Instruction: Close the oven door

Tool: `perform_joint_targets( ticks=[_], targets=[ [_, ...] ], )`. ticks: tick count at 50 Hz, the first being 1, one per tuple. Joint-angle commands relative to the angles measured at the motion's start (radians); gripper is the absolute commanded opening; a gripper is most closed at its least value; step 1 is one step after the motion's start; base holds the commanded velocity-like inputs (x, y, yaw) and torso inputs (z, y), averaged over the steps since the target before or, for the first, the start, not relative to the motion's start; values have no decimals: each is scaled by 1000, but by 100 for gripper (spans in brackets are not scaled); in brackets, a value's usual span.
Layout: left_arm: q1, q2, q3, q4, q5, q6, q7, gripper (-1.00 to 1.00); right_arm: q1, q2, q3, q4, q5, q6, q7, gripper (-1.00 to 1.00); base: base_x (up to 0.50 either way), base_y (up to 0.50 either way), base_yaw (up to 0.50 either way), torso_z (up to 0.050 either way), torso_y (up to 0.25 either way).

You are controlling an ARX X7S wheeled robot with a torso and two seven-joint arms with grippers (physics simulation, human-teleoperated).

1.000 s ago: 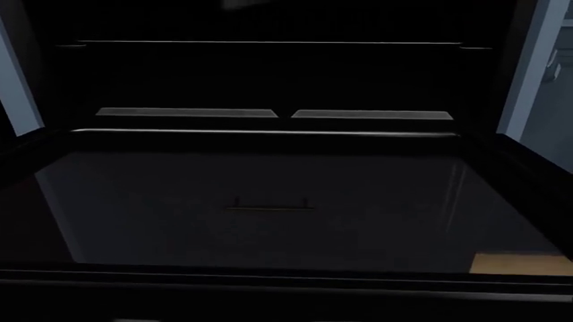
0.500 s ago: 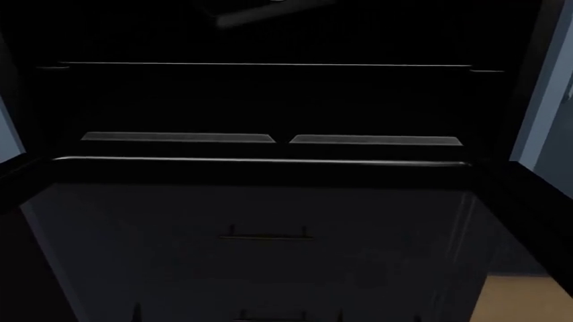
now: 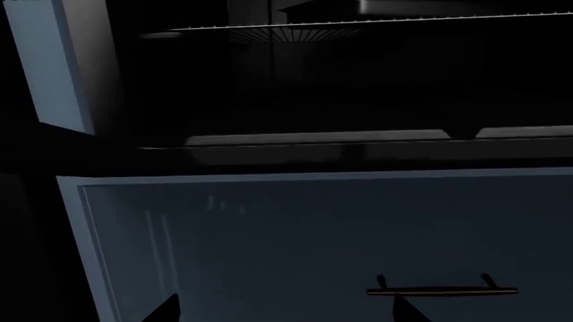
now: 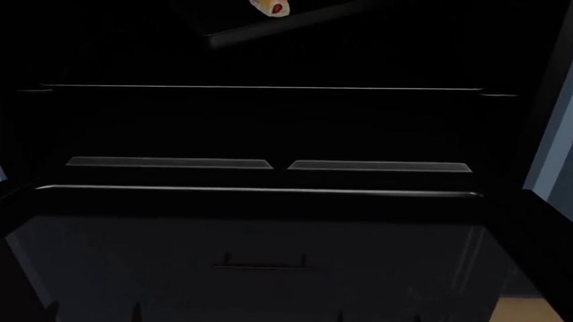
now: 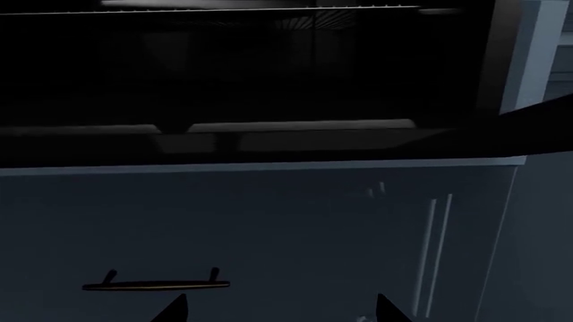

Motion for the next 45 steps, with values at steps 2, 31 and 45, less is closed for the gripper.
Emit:
perform_joint_targets(
  ticks=[2, 31, 45],
  targets=[
    [-9, 0, 4, -13, -6, -9, -6, 100, 7, 2, -4, 5, 11, 8, 1, 100, 92, 0, 0, 0, 0],
    [-284, -102, -83, 504, -165, -641, -103, 100, 211, 217, 117, -552, 234, 529, 111, 100, 3, 0, 0, 0, 0],
    [-682, -75, -146, 530, -289, -968, -152, 100, 568, 296, 223, -621, 424, 792, 165, 100, 0, 0, 0, 0, 1]
  ],
)
